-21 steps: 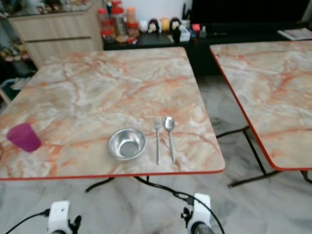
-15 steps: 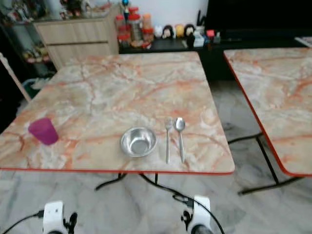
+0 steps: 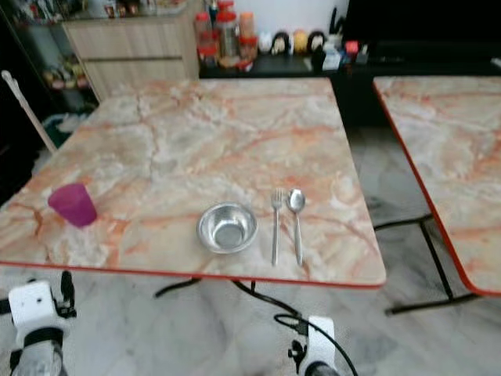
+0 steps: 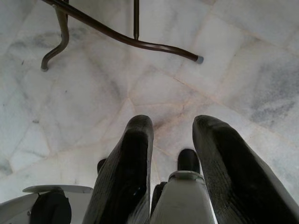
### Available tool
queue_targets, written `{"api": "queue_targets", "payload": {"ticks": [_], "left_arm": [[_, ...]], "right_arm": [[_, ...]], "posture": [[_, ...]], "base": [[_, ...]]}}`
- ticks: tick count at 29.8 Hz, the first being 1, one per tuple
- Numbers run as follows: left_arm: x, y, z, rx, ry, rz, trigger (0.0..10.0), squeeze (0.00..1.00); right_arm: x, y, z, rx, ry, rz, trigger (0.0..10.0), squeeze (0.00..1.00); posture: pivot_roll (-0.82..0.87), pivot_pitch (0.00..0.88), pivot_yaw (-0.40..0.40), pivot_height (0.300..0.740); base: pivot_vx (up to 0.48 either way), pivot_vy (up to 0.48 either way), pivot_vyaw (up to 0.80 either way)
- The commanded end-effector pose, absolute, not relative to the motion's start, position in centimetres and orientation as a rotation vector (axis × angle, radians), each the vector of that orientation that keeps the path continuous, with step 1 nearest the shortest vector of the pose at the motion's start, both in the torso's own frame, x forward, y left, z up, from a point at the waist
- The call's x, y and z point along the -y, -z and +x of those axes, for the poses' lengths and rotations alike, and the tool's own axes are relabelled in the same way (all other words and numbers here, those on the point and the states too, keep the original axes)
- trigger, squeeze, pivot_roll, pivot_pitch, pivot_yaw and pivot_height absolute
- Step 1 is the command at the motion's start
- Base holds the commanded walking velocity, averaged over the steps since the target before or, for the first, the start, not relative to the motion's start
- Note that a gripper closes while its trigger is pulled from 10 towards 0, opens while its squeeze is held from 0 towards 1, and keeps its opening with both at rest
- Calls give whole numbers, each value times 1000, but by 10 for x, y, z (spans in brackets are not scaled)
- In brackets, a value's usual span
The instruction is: Setting the table
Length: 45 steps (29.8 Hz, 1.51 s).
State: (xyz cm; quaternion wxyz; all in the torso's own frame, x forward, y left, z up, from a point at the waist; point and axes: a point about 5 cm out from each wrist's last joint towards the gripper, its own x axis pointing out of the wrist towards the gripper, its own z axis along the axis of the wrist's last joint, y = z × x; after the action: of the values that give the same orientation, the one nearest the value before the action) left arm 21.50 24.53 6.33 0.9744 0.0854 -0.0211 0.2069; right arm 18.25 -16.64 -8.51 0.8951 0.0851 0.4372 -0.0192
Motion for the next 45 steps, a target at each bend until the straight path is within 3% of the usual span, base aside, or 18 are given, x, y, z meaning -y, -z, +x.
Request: {"api": "queue_targets", "payload": {"ticks": [1, 6, 15, 29, 36, 45], "left_arm": [[-234, -80, 227, 84, -349, 165, 10000, 0], [-191, -106, 264, 108, -105, 12, 10000, 0], [-143, -117, 297, 49, 108, -153, 10000, 0], [-124, -104, 309, -57, 152, -175, 10000, 0], [-118, -107, 315, -157, 167, -349, 10000, 0], [-109, -109, 317, -223, 236, -336, 10000, 0]], "right_arm": [[163, 85, 184, -909, 21, 171, 10000, 0], [163, 84, 185, -906, 28, 173, 10000, 0], [165, 84, 184, -902, 50, 184, 10000, 0], [167, 84, 184, -899, 67, 191, 10000, 0], [165, 84, 184, -899, 59, 193, 10000, 0], [165, 85, 184, -901, 58, 198, 10000, 0]], "posture": [[-30, 0, 49, 740], [-49, 0, 57, 740], [-77, 0, 69, 740], [-91, 0, 71, 740], [-94, 0, 73, 740], [-101, 0, 77, 740]], "base": [[0, 0, 0], [0, 0, 0], [0, 0, 0], [0, 0, 0], [0, 0, 0], [0, 0, 0]]}}
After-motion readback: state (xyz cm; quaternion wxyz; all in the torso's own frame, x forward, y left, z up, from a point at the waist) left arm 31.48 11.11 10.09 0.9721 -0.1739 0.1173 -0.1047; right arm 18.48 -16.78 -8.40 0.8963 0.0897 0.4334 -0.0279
